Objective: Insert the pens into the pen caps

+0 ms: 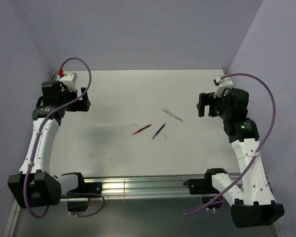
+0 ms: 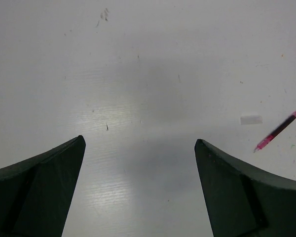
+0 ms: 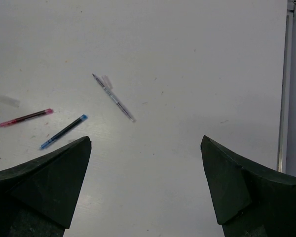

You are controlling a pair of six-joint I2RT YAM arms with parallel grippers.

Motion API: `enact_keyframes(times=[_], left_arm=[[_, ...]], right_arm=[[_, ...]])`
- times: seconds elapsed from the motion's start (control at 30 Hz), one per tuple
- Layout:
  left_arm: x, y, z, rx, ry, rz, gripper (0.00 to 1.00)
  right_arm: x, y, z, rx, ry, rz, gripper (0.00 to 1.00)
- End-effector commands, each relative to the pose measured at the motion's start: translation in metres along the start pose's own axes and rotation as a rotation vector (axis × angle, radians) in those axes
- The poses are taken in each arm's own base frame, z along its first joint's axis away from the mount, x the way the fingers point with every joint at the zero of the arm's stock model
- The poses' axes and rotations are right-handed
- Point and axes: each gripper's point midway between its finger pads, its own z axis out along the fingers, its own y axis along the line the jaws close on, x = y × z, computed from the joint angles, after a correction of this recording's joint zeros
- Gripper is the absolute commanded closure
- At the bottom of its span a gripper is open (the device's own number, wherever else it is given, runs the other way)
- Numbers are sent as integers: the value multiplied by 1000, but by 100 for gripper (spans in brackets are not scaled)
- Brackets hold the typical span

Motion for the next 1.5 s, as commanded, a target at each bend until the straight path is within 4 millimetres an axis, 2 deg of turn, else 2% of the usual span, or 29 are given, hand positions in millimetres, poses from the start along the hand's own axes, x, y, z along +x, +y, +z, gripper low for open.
enact_keyframes(times=[0.0,0.13,0.2,0.27,0.3,0.33,0.37,0.4,0.47,0.5,0.57,0.6,0.67,0.7,0.77,0.8,1.03,1.33,1.47], left_arm=[[-40,-8,-3,51,-83,88,1],[-48,-27,7,121,-55,164,0],[-51,-45,18,158,-34,200,2],[-52,-72,23,218,-8,243,7],[-44,-81,35,241,36,252,9],[-38,-101,38,284,63,273,12],[-36,-112,40,306,86,280,17],[-24,-133,48,344,127,296,20],[-14,-152,55,365,161,324,27],[-1,-170,61,382,194,353,29],[10,-186,67,397,224,380,37],[25,-201,72,422,268,402,40],[39,-213,76,436,309,423,47],[52,-225,79,454,342,441,48],[63,-236,82,468,363,463,52],[76,-244,85,479,393,486,53],[108,-262,103,491,481,539,60],[143,-267,112,508,558,573,64],[154,-265,119,506,582,584,63]], right_arm=[[-29,1,-5,-6,-63,-11,0],[-26,-3,6,-1,-15,-19,0],[-27,-3,8,-8,-2,-31,0],[-21,1,13,-41,34,-43,0],[-20,5,14,-64,45,-44,0],[-15,8,15,-85,68,-47,0],[-11,13,19,-118,85,-40,0],[-8,15,21,-129,99,-35,0],[-1,16,27,-142,133,-32,0],[1,16,29,-144,144,-35,0],[3,15,31,-145,154,-36,0],[4,17,31,-155,157,-37,0],[3,19,32,-168,161,-37,0],[3,20,32,-174,163,-35,0],[0,24,31,-198,159,-30,0],[0,25,31,-203,160,-26,0],[1,26,31,-208,165,-27,0],[0,32,26,-239,165,-24,0],[2,33,24,-246,168,-24,0]])
